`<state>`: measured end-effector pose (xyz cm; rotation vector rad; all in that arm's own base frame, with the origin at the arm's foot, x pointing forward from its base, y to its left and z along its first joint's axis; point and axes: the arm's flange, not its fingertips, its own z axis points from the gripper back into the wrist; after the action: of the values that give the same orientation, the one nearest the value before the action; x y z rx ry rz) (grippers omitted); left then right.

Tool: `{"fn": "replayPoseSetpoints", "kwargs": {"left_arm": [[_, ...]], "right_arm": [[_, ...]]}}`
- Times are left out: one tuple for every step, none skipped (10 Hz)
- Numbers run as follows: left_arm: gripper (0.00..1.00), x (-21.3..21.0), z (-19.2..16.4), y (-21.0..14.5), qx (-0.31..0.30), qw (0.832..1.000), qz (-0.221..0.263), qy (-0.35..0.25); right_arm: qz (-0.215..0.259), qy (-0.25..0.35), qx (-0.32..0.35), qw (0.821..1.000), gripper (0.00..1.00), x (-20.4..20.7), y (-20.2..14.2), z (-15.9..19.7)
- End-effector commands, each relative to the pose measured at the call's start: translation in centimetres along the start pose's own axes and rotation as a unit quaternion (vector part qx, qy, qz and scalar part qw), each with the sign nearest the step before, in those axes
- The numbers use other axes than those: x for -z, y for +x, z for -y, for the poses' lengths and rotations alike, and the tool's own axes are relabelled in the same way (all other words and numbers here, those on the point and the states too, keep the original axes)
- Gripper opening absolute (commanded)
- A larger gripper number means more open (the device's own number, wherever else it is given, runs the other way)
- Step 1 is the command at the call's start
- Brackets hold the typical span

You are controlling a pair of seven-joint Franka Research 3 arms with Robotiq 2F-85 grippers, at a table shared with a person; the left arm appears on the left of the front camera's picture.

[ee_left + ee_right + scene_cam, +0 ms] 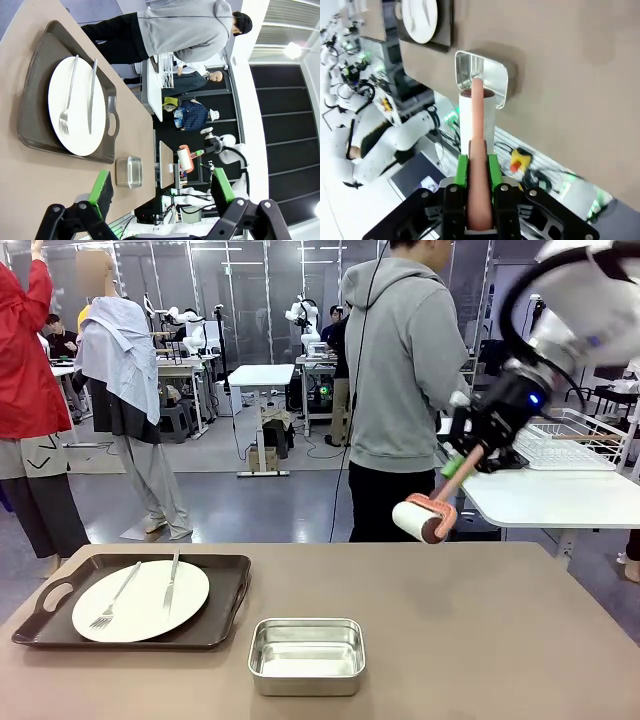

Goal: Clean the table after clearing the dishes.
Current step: When the left (or right) Handle tray is removed, use the left hand (or right hand) to clean the left (or right) side of the table with the Lint Roller.

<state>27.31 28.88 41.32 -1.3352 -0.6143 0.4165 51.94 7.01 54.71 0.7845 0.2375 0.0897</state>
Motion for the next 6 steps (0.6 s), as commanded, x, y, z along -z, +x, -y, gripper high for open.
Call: {"fn": "replayPoseSetpoints", "kwargs": {"left_arm": [[1.0,-0.5,0.0,0.0,0.008,1.0,-0.006,-0.005],[1.0,-0.5,0.0,0.0,0.008,1.0,-0.006,-0.005],[1.0,-0.5,0.0,0.0,0.008,1.0,-0.006,-0.005],[1.0,-0.5,0.0,0.0,0.008,1.0,-0.006,-0.005],[1.0,-0.5,0.0,0.0,0.008,1.0,-0.006,-0.005],[1.0,-0.5,0.0,0.0,0.008,1.0,-0.006,-0.005]], "right_arm": [[0.062,0.073,-0.029,0.995,0.0,13.1,-10.8,13.0],[0.081,0.089,-0.032,0.992,0.0,13.6,-9.7,14.6],[0.092,0.105,-0.042,0.989,0.0,14.1,-8.3,16.0],[0.101,0.111,-0.048,0.988,0.0,14.7,-6.9,16.7],[0.119,0.131,-0.078,0.981,0.0,15.3,-5.5,16.8],[0.079,0.089,-0.017,0.993,0.0,13.3,-7.5,17.6]]}}
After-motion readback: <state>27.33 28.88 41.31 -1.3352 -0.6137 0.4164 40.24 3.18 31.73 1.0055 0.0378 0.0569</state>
